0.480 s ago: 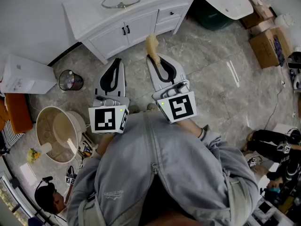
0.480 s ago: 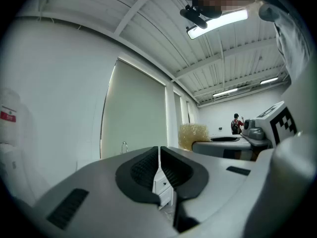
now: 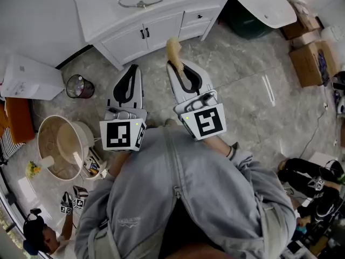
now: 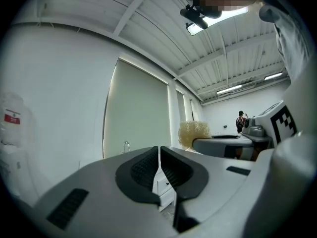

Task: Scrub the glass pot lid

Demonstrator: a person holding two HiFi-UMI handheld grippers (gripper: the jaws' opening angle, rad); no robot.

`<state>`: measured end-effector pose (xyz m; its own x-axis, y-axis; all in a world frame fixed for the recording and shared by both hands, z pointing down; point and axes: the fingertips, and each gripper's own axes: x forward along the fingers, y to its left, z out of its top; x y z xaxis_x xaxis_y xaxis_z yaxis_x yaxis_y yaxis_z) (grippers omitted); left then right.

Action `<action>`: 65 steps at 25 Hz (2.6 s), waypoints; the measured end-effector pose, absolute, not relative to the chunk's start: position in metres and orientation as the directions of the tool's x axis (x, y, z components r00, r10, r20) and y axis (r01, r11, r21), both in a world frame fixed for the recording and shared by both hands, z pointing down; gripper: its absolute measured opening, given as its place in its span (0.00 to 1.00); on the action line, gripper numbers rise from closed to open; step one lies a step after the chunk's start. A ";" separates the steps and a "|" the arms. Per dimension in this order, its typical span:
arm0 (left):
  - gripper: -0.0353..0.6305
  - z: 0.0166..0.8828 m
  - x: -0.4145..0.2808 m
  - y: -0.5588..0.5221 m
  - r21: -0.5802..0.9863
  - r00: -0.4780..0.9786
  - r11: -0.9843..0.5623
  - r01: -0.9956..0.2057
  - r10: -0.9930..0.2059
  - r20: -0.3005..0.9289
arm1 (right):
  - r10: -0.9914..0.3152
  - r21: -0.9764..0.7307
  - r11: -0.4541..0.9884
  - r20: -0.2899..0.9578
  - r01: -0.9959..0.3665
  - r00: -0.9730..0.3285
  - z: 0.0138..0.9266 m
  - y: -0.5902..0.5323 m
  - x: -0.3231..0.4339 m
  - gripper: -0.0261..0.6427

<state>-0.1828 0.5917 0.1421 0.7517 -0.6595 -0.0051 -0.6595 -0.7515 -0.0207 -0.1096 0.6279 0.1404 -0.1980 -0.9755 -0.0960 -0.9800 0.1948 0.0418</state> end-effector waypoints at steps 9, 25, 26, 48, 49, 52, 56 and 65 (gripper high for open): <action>0.08 0.153 -0.171 0.576 -0.011 0.737 -0.737 -0.676 -0.676 0.013 | -0.982 0.002 0.180 -0.057 -0.984 -0.180 0.164 0.615 -0.081 0.11; 0.08 0.164 -0.122 0.422 0.021 0.795 -0.795 -0.606 -0.606 0.001 | -0.984 0.024 0.158 -0.077 -0.987 -0.159 0.164 0.472 -0.046 0.11; 0.08 0.163 -0.120 0.408 0.021 0.798 -0.798 -0.602 -0.602 0.004 | -0.985 0.021 0.153 -0.076 -0.988 -0.154 0.163 0.457 -0.044 0.11; 0.08 0.181 -0.095 0.234 0.068 0.840 -0.838 -0.542 -0.541 0.028 | -0.997 0.003 0.076 -0.022 -0.997 -0.076 0.177 0.291 -0.016 0.11; 0.08 0.182 -0.096 0.232 0.067 0.837 -0.834 -0.547 -0.546 0.031 | -0.996 -0.003 0.083 -0.025 -0.997 -0.082 0.178 0.288 -0.015 0.11; 0.08 0.184 -0.100 0.225 0.058 0.825 -0.823 -0.566 -0.565 0.032 | -0.993 -0.019 0.113 -0.040 -0.993 -0.112 0.180 0.274 -0.016 0.11; 0.08 0.187 -0.103 0.202 0.055 0.788 -0.786 -0.616 -0.615 0.031 | -0.981 -0.015 0.187 -0.055 -0.982 -0.186 0.180 0.243 -0.019 0.11; 0.08 0.193 -0.076 0.120 0.058 0.690 -0.687 -0.724 -0.721 0.068 | -0.937 0.032 0.346 -0.036 -0.938 -0.347 0.186 0.143 0.008 0.11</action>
